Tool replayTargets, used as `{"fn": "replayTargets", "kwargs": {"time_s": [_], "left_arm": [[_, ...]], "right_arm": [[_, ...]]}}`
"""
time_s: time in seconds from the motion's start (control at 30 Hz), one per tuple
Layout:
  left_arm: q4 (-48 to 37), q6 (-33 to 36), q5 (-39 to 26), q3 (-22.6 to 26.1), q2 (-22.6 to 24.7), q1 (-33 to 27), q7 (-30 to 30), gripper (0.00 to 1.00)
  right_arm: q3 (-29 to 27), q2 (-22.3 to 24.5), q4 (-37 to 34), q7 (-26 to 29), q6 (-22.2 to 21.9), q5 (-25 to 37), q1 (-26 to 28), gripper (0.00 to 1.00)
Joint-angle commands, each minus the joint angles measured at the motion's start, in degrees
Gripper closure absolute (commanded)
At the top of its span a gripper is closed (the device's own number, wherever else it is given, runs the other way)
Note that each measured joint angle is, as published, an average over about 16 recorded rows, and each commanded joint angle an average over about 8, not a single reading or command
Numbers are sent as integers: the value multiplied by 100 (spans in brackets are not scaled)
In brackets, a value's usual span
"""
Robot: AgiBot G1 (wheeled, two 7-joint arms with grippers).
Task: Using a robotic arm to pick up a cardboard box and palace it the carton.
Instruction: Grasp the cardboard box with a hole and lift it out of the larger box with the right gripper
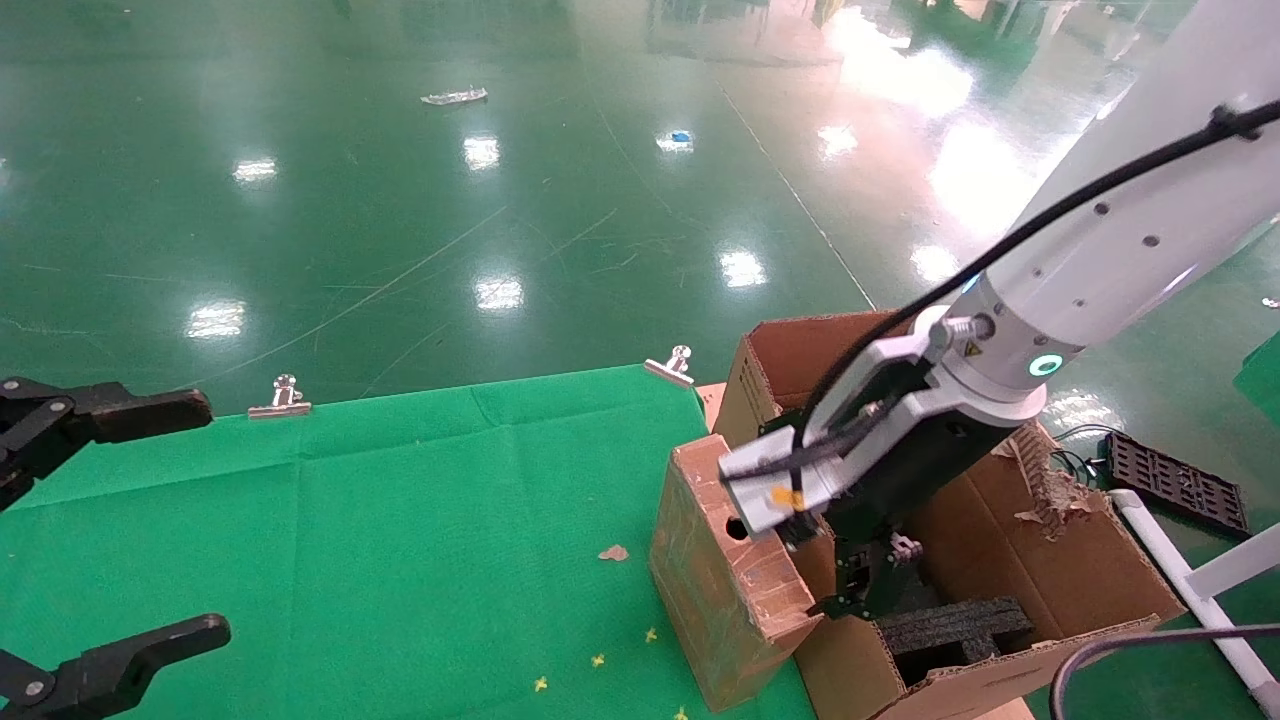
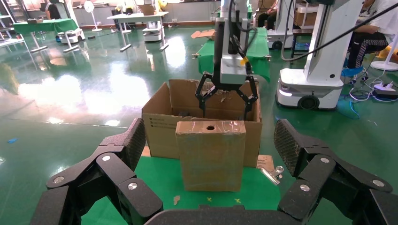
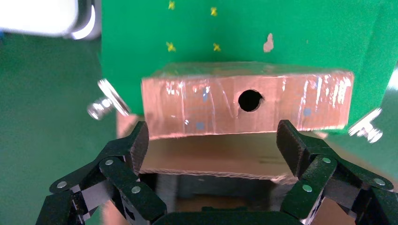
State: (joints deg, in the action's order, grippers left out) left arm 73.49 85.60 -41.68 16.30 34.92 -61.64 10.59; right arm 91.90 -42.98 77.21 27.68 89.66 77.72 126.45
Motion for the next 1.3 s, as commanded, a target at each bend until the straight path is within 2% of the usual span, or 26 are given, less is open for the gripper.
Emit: {"fn": "replayTargets", "kwargs": {"time_s": [0.03,0.27,0.37,0.5,0.77,0.8,0.87,1.03,1.07,1.13,1.3], "left_arm": [[0,0,1,1,0,0,0,0],[0,-2,2,4,-1,-1,-2,0],[0,-2,3,5,-2,-1,-2,0],[0,-3,4,6,-3,-1,-3,0],[0,-4,7,10,-4,-2,-5,0],[0,-4,7,10,-4,-2,-5,0],[0,-5,7,11,-4,-2,-5,0],[0,-6,9,13,-5,-3,-6,2],[0,-6,9,13,-5,-3,-7,6],[0,-6,10,14,-6,-3,-7,22],[0,-7,11,16,-7,-3,-8,75]], "right_arm": [[141,-20,-16,150,-5,-123,130,0],[536,-207,-208,3189,-170,-112,360,0],[562,-196,-368,4136,-262,-326,313,0],[559,-180,-647,4757,-332,-633,175,0],[684,-433,-922,4996,-408,-627,-97,1],[708,-469,-926,5024,-423,-595,-128,6],[749,-530,-918,5073,-454,-535,-184,26],[832,-625,-807,5183,-530,-368,-260,88],[844,-634,-775,5207,-543,-340,-268,95],[865,-647,-710,5255,-565,-293,-280,100],[913,-652,-579,5356,-606,-203,-316,100]]}}
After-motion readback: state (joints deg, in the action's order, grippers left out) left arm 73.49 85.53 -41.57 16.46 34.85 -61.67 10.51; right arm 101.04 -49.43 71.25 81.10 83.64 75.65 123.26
